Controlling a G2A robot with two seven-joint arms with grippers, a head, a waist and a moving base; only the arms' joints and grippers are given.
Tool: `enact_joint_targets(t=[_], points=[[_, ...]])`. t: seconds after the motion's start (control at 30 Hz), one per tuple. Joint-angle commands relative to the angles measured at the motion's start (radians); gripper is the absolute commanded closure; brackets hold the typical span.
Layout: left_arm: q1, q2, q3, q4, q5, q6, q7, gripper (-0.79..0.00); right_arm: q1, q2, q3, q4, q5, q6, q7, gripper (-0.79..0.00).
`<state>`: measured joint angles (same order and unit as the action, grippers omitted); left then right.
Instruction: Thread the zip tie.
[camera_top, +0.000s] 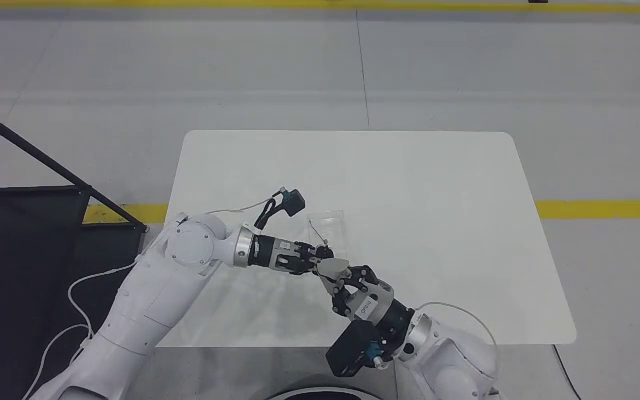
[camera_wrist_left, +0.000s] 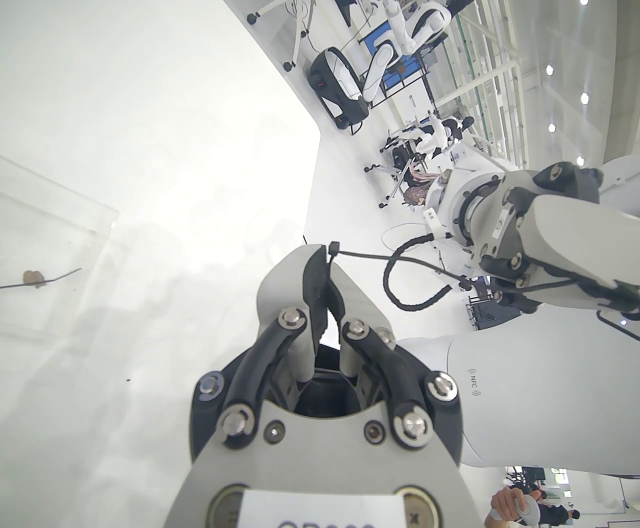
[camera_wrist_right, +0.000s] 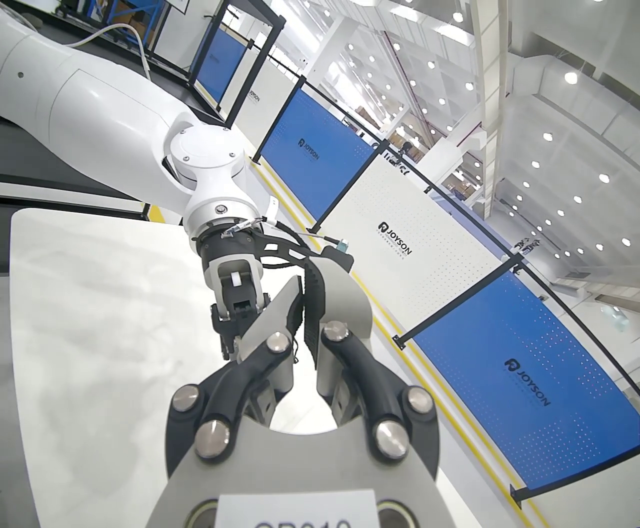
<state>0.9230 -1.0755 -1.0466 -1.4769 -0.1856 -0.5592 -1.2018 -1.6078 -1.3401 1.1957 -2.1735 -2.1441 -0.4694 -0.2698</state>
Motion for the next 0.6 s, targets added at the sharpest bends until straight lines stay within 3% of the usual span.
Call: enact_joint_targets(t=[0.0, 0.57], points=[[0.004, 0.002, -0.001, -0.007, 0.004, -0.001, -0.001, 0.000, 0.000, 0.003, 0.001, -0.001, 0.000, -0.002, 0.001, 0.000], [0.012, 0.013, -0.004, -0.023, 0.007, -0.011, 0.005, 0.000, 0.002, 0.028, 0.000, -0.011, -0.015, -0.029, 0.012, 0.000]])
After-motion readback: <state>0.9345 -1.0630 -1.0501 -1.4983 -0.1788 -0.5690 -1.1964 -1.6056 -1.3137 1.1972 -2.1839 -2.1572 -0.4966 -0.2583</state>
